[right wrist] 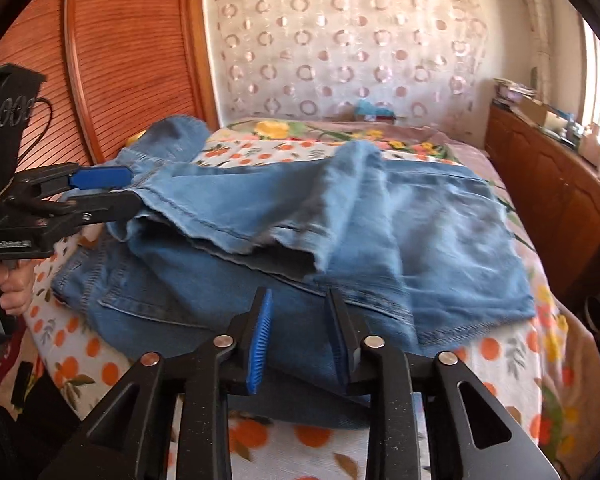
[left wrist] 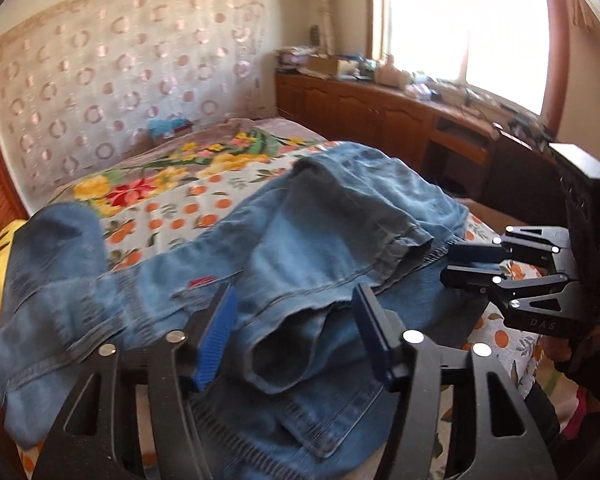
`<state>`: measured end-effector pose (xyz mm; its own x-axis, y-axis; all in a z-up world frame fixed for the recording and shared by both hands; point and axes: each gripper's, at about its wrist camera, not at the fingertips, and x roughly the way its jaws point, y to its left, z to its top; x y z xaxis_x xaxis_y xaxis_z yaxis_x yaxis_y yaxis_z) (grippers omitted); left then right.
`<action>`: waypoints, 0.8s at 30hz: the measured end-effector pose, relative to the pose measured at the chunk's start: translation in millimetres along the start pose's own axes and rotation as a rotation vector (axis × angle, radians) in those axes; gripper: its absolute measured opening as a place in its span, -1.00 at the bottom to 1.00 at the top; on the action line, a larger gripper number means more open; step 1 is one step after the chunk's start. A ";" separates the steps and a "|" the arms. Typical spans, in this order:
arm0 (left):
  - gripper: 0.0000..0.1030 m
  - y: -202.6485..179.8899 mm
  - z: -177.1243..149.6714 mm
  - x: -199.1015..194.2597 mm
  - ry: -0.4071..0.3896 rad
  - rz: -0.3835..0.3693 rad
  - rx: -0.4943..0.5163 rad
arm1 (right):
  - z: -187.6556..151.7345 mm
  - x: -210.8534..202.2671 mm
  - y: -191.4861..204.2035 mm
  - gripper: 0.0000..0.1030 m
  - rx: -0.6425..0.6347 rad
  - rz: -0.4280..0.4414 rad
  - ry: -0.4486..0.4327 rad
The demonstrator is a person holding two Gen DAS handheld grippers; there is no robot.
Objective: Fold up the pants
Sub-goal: 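Move both open tools to the jeans leg hem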
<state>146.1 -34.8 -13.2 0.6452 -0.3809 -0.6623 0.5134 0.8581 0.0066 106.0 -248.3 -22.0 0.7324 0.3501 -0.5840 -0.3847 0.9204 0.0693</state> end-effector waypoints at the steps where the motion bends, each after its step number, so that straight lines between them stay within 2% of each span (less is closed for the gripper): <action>1: 0.14 -5.6 3.2 3.0 0.010 -0.001 0.017 | -1.4 -3.1 -2.4 -0.22 0.015 -0.001 -0.008; 6: 0.14 -32.0 22.2 10.6 0.017 -0.038 0.071 | -12.8 -14.9 -13.0 0.00 0.060 -0.041 -0.030; 13: 0.11 -59.9 36.9 38.9 0.068 -0.128 0.087 | -19.3 -18.1 -5.7 0.09 0.092 -0.132 -0.005; 18: 0.11 -74.1 36.7 61.0 0.125 -0.141 0.097 | -18.4 -18.2 1.2 0.13 0.106 -0.133 0.006; 22: 0.11 -84.1 38.7 70.9 0.136 -0.130 0.114 | -18.4 -22.9 3.2 0.14 0.133 -0.120 -0.009; 23: 0.04 -86.7 40.1 72.6 0.135 -0.115 0.125 | -19.3 -22.0 2.5 0.14 0.139 -0.119 -0.008; 24: -0.23 -88.9 40.2 73.4 0.133 -0.104 0.135 | -20.5 -21.9 0.7 0.14 0.141 -0.118 -0.008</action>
<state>170.6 -152.9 -32.3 0.5091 -0.4082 -0.7578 0.6497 0.7597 0.0274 78.2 -258.9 -25.7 0.7723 0.2386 -0.5887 -0.2131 0.9704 0.1138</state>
